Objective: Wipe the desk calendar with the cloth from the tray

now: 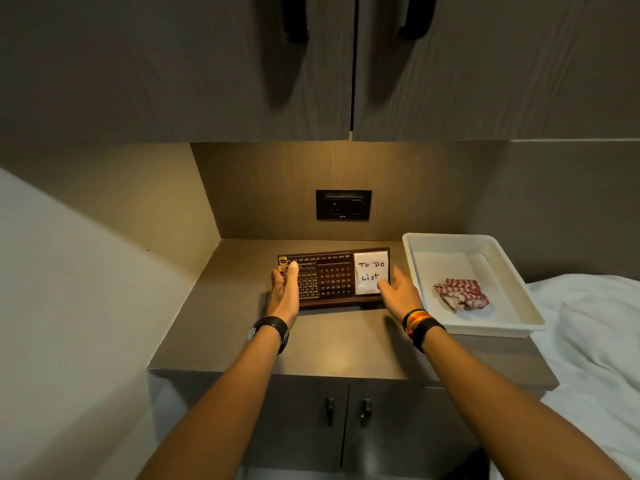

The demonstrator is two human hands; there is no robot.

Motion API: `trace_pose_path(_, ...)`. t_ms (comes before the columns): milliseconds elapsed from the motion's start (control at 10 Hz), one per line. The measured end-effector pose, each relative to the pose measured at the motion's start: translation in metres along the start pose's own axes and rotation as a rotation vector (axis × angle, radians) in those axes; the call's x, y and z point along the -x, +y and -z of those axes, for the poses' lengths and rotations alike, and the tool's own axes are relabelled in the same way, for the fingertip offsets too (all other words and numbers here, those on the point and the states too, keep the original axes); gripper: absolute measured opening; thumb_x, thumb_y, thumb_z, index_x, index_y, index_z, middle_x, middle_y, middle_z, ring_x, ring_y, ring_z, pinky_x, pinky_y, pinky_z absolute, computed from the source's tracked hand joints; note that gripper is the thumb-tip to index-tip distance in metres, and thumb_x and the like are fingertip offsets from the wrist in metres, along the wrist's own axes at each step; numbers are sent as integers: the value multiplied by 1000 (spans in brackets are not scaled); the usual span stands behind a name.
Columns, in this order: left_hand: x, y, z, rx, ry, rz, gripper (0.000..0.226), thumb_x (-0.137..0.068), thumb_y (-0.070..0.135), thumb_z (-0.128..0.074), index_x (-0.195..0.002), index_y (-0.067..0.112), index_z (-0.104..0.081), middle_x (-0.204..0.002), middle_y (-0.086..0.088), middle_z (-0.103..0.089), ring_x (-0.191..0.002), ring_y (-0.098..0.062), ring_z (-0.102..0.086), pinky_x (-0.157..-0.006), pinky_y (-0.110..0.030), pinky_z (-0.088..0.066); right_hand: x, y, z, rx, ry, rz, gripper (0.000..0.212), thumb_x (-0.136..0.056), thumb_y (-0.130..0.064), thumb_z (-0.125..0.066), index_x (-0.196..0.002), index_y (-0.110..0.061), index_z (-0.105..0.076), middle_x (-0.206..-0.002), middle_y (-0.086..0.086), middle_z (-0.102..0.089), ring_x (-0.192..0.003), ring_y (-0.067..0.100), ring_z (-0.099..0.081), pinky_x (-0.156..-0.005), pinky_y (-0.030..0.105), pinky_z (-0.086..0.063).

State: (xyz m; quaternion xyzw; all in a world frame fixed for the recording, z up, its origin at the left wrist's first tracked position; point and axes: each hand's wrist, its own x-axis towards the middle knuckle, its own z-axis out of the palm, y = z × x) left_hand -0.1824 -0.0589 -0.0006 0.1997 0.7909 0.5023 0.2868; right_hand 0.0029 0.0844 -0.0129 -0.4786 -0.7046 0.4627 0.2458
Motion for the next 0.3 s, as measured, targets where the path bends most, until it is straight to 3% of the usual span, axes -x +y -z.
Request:
trace_pose_path(100,6,-14,8,-111,32,-140,86,-98,73,-22,-163,26,8,-175,-2,0,-160,-28,-9,-128,-51,-14,62,2,11,-70,75,40,58,-103,-23,-57,-157,-16,-36,-159,10,-44,-144,28,-46,-111,39,-42)
trace_pose_path(200,13,-29,18,-212,76,-321,82,-100,68,-23,-164,26,6,-174,0,2,-161,-23,-5,-128,-47,-12,143,20,26,-173,103,66,56,-100,-34,-61,-153,-32,-42,-158,0,-47,-136,14,-52,-109,38,-47)
trace_pose_path(300,18,-37,34,-323,154,-575,77,-101,62,-23,-165,23,-2,-174,1,-2,-160,-17,-3,-129,-41,-11,258,43,33,-416,203,59,39,-88,-33,-70,-126,-37,-71,-128,-4,-74,-117,16,-71,-94,40,-61)
